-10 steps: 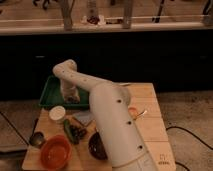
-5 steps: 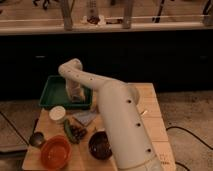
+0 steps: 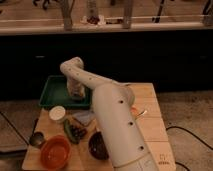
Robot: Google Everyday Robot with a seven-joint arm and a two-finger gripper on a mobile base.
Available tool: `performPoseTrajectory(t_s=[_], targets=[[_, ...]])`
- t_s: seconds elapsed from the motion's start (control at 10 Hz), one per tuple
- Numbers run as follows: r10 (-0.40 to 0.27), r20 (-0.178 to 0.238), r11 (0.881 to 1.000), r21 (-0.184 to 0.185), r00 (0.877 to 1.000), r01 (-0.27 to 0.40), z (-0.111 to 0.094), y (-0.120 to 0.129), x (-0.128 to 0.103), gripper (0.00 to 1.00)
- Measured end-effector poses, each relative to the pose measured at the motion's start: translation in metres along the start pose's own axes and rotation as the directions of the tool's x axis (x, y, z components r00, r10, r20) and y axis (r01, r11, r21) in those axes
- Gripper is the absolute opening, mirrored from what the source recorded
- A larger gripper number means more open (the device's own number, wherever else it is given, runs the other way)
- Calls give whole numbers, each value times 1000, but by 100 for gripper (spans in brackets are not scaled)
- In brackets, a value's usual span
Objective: Wipe tray with sponge
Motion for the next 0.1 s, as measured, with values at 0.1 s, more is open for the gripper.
performPoseTrajectory(t_s=[0.1], targets=[[-5,2,1000,7,1000,5,2,-4,1,0]])
